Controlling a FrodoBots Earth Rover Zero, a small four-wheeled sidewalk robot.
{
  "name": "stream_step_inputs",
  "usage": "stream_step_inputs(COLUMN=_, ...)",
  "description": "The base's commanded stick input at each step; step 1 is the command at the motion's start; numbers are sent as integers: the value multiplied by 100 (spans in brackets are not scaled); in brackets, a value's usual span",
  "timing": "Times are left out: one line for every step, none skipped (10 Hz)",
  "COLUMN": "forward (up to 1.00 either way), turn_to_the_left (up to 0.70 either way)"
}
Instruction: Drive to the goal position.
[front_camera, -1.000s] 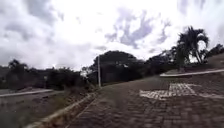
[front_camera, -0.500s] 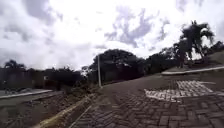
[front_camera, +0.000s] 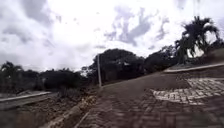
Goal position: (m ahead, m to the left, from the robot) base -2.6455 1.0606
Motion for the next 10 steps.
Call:
stream_step_inputs(forward=85, turn_to_the_left=-27)
stream_step_inputs(forward=85, turn_to_the_left=-27)
stream_step_inputs(forward=85, turn_to_the_left=-27)
stream_step_inputs(forward=85, turn_to_the_left=-27)
stream_step_inputs(forward=85, turn_to_the_left=-27)
stream_step_inputs(forward=85, turn_to_the_left=-27)
stream_step_inputs(forward=85, turn_to_the_left=-27)
stream_step_inputs(forward=85, turn_to_the_left=-27)
stream_step_inputs(forward=85, turn_to_the_left=-27)
stream_step_inputs(forward=85, turn_to_the_left=-11)
